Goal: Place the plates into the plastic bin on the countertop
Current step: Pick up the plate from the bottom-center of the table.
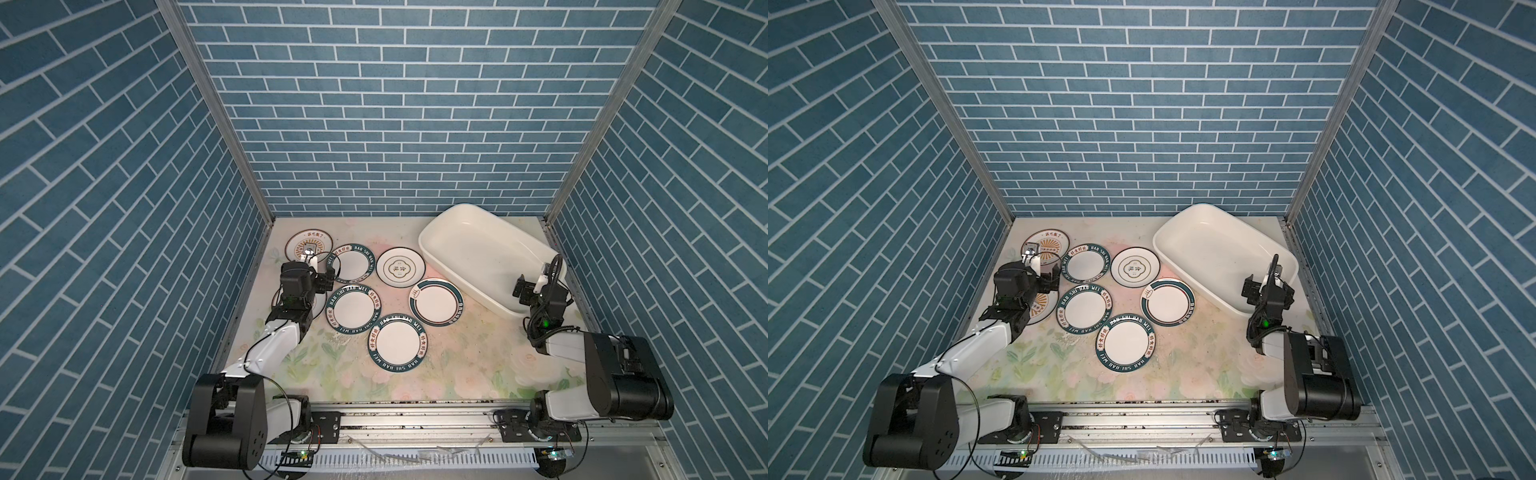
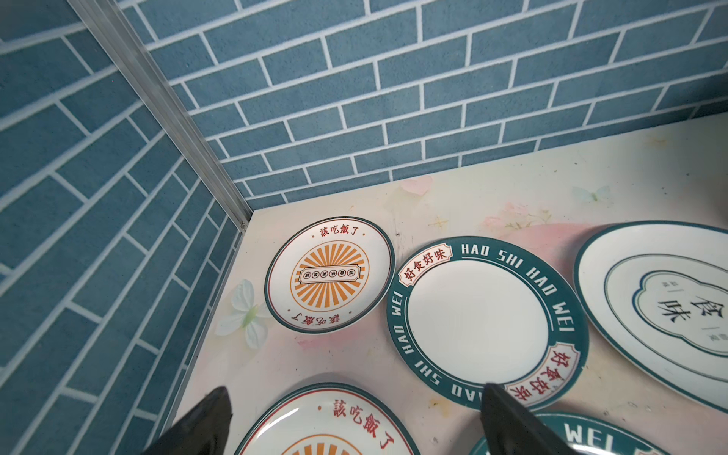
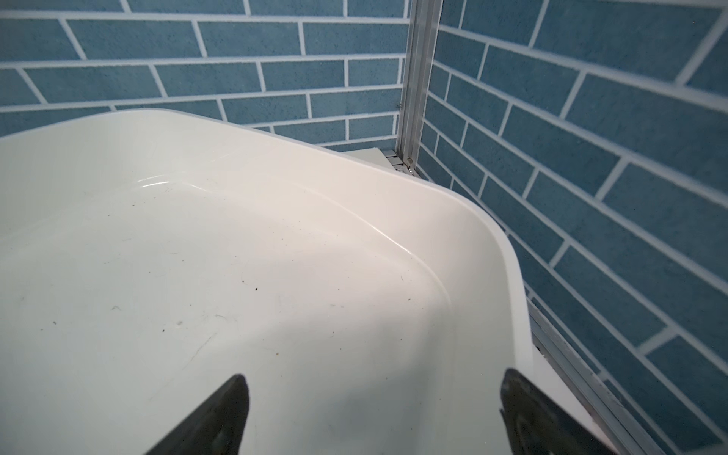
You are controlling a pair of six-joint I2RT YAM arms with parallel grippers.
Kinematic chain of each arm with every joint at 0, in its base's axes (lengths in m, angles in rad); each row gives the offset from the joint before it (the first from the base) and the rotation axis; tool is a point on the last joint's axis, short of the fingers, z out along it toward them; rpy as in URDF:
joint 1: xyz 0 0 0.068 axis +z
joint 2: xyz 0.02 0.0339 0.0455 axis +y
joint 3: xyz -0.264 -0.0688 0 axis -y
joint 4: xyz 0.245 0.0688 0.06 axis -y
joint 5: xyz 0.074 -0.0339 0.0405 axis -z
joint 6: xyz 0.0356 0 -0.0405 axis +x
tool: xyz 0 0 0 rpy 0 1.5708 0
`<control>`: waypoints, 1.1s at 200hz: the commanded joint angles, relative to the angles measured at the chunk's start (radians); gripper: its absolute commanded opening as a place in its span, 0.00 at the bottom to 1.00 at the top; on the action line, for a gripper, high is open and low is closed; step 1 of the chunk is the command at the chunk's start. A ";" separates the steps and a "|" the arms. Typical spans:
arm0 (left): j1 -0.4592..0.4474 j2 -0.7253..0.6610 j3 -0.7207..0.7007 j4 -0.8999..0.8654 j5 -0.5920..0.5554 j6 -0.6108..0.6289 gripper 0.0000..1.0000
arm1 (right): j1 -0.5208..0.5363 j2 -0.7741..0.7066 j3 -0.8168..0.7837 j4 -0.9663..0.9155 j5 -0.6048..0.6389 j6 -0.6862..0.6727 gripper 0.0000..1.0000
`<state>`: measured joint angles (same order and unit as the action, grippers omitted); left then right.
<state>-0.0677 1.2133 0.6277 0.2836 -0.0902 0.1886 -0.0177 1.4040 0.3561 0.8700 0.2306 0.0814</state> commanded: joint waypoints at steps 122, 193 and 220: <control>0.000 0.013 0.402 -0.798 0.204 0.045 1.00 | 0.123 -0.440 0.455 -1.240 0.042 0.299 0.99; -0.003 0.072 0.627 -1.013 0.171 -0.068 1.00 | 0.420 -0.474 0.516 -1.576 -0.223 0.447 0.83; -0.003 0.047 0.617 -0.993 0.220 -0.099 0.99 | 0.526 -0.550 0.453 -1.586 -0.311 0.590 0.82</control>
<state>-0.0704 1.2831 1.2396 -0.6674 0.0940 0.1410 0.4381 0.9295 0.8604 -0.6308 0.0467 0.4858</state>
